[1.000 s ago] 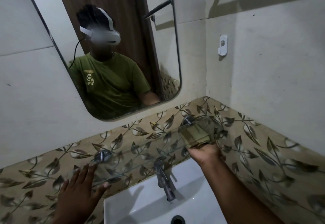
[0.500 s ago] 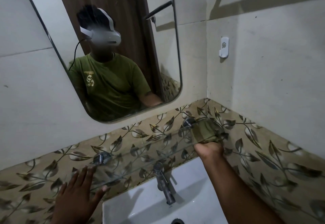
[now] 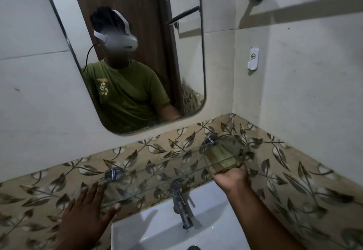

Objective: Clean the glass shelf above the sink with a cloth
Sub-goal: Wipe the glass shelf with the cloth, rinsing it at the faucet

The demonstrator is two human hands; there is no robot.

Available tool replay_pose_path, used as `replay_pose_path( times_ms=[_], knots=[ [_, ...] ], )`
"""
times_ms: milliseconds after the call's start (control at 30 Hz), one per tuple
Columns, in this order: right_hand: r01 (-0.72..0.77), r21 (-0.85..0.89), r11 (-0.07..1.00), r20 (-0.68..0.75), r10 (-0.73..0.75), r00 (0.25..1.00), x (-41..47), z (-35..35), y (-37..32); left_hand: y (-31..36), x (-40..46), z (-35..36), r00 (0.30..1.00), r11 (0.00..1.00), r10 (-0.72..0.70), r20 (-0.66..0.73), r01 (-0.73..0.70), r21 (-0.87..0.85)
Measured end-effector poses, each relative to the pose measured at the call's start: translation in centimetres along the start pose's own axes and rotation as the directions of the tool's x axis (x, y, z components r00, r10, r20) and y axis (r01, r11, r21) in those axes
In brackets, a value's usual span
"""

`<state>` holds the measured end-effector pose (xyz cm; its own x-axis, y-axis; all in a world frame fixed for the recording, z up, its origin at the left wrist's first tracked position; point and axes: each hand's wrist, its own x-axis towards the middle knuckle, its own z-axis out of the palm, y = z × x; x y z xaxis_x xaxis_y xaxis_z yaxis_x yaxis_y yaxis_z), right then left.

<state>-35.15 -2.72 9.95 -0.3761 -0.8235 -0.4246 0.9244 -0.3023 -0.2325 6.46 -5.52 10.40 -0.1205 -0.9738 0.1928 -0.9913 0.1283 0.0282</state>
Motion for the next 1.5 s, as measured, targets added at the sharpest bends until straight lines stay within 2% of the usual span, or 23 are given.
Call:
replay_pose_path(
  times_ms=[167, 233, 333, 467, 567, 800, 867, 933, 1000, 1033, 1067, 1100, 1133, 1167, 1200, 1233, 1267, 1333, 1500],
  knots=[
    [-0.046, -0.195, 0.980, 0.056, 0.058, 0.997, -4.1, -2.4, 0.2, 0.0, -0.2, 0.0, 1.000, 1.000, 0.002, -0.008, -0.002, 0.001],
    [-0.108, -0.273, 0.956, 0.015, 0.117, 0.993, -5.5, -3.1, 0.0, 0.0, -0.3, 0.0, 1.000, 1.000, -0.003, -0.020, 0.003, -0.005],
    [-0.128, -0.267, 0.955, -0.030, 0.125, 0.992, -7.2, -3.3, -0.2, -0.1, -0.3, 0.2, 1.000, 1.000, 0.001, -0.023, -0.002, -0.010],
    [-0.116, -0.279, 0.953, 0.056, 0.136, 0.989, -9.9, -1.0, 0.7, -0.1, -0.3, 0.5, 0.999, 0.999, 0.014, -0.047, -0.016, -0.031],
    [-0.151, -0.342, 0.928, 0.046, 0.177, 0.983, -11.7, 1.8, 3.9, -0.3, -0.4, 0.5, 0.998, 1.000, 0.012, -0.055, -0.013, -0.018],
    [-0.341, -0.387, 0.857, -0.034, 0.356, 0.934, -13.9, 8.0, 15.4, -0.5, -0.5, 0.2, 0.998, 0.998, 0.045, -0.048, -0.047, -0.040],
    [-0.325, -0.448, 0.833, -0.055, 0.338, 0.940, -13.7, 8.6, 17.9, -0.3, -0.6, 0.1, 0.998, 0.998, 0.053, -0.034, -0.054, -0.045],
    [-0.216, -0.587, 0.780, -0.039, 0.239, 0.970, -13.3, 8.0, 19.3, -0.3, -0.7, -0.2, 0.998, 0.997, 0.050, -0.029, -0.052, -0.053],
    [0.033, -0.743, 0.668, 0.040, -0.005, 0.999, -13.4, 6.5, 19.1, -0.3, -0.7, -0.3, 0.998, 0.997, 0.054, -0.022, -0.055, -0.057],
    [0.186, -0.804, 0.565, 0.143, -0.119, 0.983, -13.6, 5.9, 18.7, -0.4, -0.5, -0.4, 0.998, 0.996, 0.057, -0.030, -0.059, -0.063],
    [0.341, -0.840, 0.421, 0.285, -0.192, 0.939, -13.7, 5.4, 18.4, -0.6, -0.6, -0.3, 0.998, 0.995, 0.059, -0.038, -0.062, -0.073],
    [0.487, -0.842, 0.230, 0.445, -0.214, 0.870, -13.3, 5.0, 18.0, -0.6, -0.6, -0.2, 0.997, 0.995, 0.063, -0.046, -0.066, -0.075],
    [0.599, -0.801, 0.009, 0.590, -0.158, 0.792, -12.7, 4.8, 17.8, -0.6, -0.5, -0.1, 0.996, 0.995, 0.069, -0.052, -0.073, -0.069],
    [0.675, -0.698, -0.239, 0.700, -0.027, 0.714, -12.2, 4.8, 18.1, -0.7, -0.5, 0.1, 0.996, 0.995, 0.070, -0.047, -0.073, -0.065],
    [0.706, -0.538, -0.461, 0.748, 0.126, 0.652, -11.4, 5.0, 18.6, -0.8, -0.5, 0.2, 0.997, 0.995, 0.069, -0.041, -0.072, -0.064],
    [0.701, -0.377, -0.605, 0.737, 0.263, 0.623, -10.5, 5.2, 19.4, -0.8, -0.5, 0.3, 0.997, 0.995, 0.071, -0.041, -0.074, -0.063],
    [0.687, -0.261, -0.678, 0.698, 0.359, 0.620, -9.8, 5.3, 20.3, -0.7, -0.6, 0.3, 0.996, 0.995, 0.073, -0.043, -0.076, -0.060],
    [0.657, -0.146, -0.740, 0.625, 0.446, 0.641, -8.6, 5.4, 21.9, -0.7, -0.6, 0.4, 0.997, 0.996, 0.076, -0.019, -0.077, -0.046],
    [0.637, -0.046, -0.770, 0.653, 0.459, 0.602, -8.3, 4.5, 22.4, -1.1, -0.3, 0.6, 0.994, 0.995, 0.103, -0.032, -0.103, -0.013]
  ],
)
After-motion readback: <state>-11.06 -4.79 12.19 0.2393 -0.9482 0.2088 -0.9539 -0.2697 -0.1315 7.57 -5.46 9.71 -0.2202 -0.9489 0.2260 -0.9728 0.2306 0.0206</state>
